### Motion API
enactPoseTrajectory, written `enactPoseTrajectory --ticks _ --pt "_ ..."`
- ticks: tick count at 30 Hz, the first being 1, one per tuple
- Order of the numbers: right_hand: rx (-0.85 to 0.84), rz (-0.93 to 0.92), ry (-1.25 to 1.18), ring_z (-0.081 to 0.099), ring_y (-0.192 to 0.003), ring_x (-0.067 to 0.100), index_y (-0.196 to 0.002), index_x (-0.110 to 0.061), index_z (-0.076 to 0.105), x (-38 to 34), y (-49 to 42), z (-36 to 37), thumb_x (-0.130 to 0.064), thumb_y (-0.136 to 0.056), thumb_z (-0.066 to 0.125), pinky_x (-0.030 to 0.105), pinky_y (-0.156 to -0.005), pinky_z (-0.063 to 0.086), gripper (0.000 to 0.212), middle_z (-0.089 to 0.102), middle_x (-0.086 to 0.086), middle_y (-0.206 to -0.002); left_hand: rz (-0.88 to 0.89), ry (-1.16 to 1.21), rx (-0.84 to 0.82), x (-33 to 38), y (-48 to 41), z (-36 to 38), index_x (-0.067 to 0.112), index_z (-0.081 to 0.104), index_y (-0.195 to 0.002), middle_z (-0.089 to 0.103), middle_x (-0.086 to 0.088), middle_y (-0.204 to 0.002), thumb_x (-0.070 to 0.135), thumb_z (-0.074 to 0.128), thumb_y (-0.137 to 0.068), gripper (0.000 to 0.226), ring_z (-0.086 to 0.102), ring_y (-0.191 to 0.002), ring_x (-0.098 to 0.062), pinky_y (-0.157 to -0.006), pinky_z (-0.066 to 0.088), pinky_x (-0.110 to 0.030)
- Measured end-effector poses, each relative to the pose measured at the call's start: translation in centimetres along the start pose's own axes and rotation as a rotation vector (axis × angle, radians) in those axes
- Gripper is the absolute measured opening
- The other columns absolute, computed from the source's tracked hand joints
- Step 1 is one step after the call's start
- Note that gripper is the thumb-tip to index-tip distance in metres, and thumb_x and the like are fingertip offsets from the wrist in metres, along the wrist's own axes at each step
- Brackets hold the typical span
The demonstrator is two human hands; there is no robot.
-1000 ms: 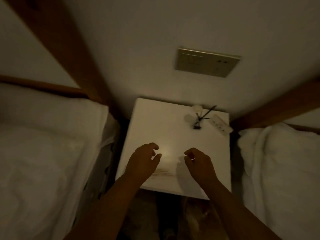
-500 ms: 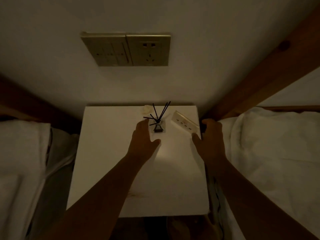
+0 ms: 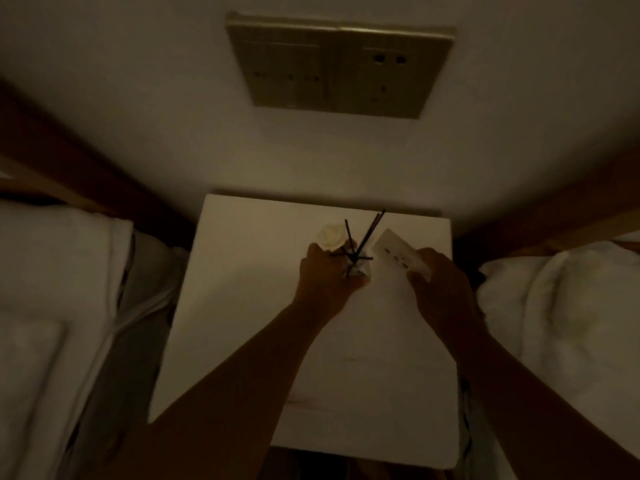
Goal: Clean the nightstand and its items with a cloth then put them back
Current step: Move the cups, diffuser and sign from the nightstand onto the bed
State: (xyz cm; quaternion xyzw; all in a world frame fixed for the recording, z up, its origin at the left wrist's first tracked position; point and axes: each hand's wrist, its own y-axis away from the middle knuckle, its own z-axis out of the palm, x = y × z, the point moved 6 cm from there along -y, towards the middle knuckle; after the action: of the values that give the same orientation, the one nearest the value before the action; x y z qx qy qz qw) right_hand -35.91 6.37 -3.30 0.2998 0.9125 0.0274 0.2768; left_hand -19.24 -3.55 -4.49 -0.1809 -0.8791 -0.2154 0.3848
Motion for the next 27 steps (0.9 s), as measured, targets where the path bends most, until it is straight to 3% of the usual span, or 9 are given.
enactPoseTrajectory --ticks 5,7,9,10,12,14,18,22,27 --pt "-0.142 -0.160 -0.103 0.055 -0.087 0.012 -0.114 -0.018 0.060 -7.1 2.2 2.5 -0.031 -0.095 0.053 0.014 -0.066 0.037 0.024 0.064 0.002 -0.107 -0.117 0.193 0.123 -4.9 5.3 -6.9 0.013 0.061 -0.111 0.064 -0.003 -0.110 0.020 0.082 -0.071 0.045 0.060 -0.107 -0.023 -0.095 0.049 -0.044" --pt "-0.208 -0.239 -0.130 0.062 -0.089 0.017 -0.112 -0.017 0.063 -11.3 3.2 4.1 -0.022 -0.092 0.059 0.010 -0.065 0.037 0.021 0.067 0.002 -0.104 -0.183 0.251 0.236 -8.1 7.7 -10.9 0.016 0.061 -0.111 0.062 0.007 -0.104 0.020 0.082 -0.071 0.045 0.060 -0.101 -0.014 -0.093 0.050 -0.032" --pt "-0.265 -0.328 -0.129 0.065 -0.090 0.023 -0.109 -0.014 0.065 -16.7 4.5 6.3 -0.019 -0.089 0.060 0.018 -0.070 0.042 0.022 0.069 0.006 -0.102 -0.270 0.301 0.356 -11.8 10.8 -15.6 0.015 0.062 -0.116 0.060 0.016 -0.101 0.020 0.081 -0.073 0.047 0.057 -0.098 -0.004 -0.086 0.046 -0.010" --pt "-0.282 -0.381 -0.119 0.066 -0.089 0.026 -0.109 -0.012 0.066 -19.5 5.1 7.5 -0.020 -0.088 0.059 0.022 -0.073 0.043 0.024 0.070 0.009 -0.101 -0.307 0.308 0.410 -13.4 12.4 -18.1 0.015 0.063 -0.116 0.060 0.017 -0.100 0.020 0.081 -0.074 0.046 0.057 -0.096 -0.002 -0.083 0.045 -0.007" --pt "-0.333 -0.466 -0.072 0.067 -0.091 0.030 -0.110 -0.011 0.066 -24.8 6.4 10.1 -0.017 -0.088 0.061 0.024 -0.076 0.043 0.024 0.070 0.012 -0.103 -0.329 0.316 0.513 -16.5 15.6 -22.6 0.032 0.066 -0.099 0.063 0.023 -0.088 0.016 0.080 -0.074 0.032 0.059 -0.084 0.003 -0.079 0.049 -0.014" --pt "-0.400 -0.512 -0.062 0.066 -0.096 0.029 -0.114 -0.012 0.064 -30.5 8.1 13.5 -0.017 -0.090 0.062 0.023 -0.077 0.044 0.025 0.070 0.012 -0.108 -0.383 0.372 0.654 -19.7 19.4 -27.5 0.044 0.060 -0.084 0.063 0.026 -0.082 0.010 0.079 -0.074 0.040 0.060 -0.077 0.006 -0.074 0.053 -0.018" --pt "-0.511 -0.605 -0.064 0.064 -0.104 0.030 -0.117 -0.010 0.063 -41.1 11.9 19.6 -0.009 -0.091 0.061 0.025 -0.082 0.045 0.027 0.068 0.013 -0.115 -0.458 0.370 0.790 -26.0 25.7 -34.7 0.022 0.062 -0.089 0.063 0.006 -0.085 0.008 0.079 -0.073 0.028 0.062 -0.081 -0.005 -0.078 0.055 -0.030" --pt "-0.569 -0.793 -0.023 0.064 -0.102 0.030 -0.114 -0.006 0.065 -51.0 16.3 25.0 -0.007 -0.088 0.064 0.018 -0.082 0.040 0.026 0.070 0.014 -0.112 -0.574 0.301 0.957 -32.6 32.1 -40.2 0.030 0.052 -0.094 0.050 0.027 -0.092 0.013 0.084 -0.070 0.043 0.057 -0.090 -0.012 -0.084 0.048 -0.031" --pt "-0.631 -0.942 0.086 0.066 -0.102 0.030 -0.117 -0.009 0.065 -59.0 21.1 31.2 -0.008 -0.086 0.066 0.021 -0.084 0.043 0.032 0.070 0.013 -0.115 -0.683 0.229 1.066 -38.9 38.2 -43.2 0.024 0.058 -0.097 0.049 0.022 -0.091 0.017 0.085 -0.068 0.040 0.057 -0.094 -0.013 -0.086 0.045 -0.025"
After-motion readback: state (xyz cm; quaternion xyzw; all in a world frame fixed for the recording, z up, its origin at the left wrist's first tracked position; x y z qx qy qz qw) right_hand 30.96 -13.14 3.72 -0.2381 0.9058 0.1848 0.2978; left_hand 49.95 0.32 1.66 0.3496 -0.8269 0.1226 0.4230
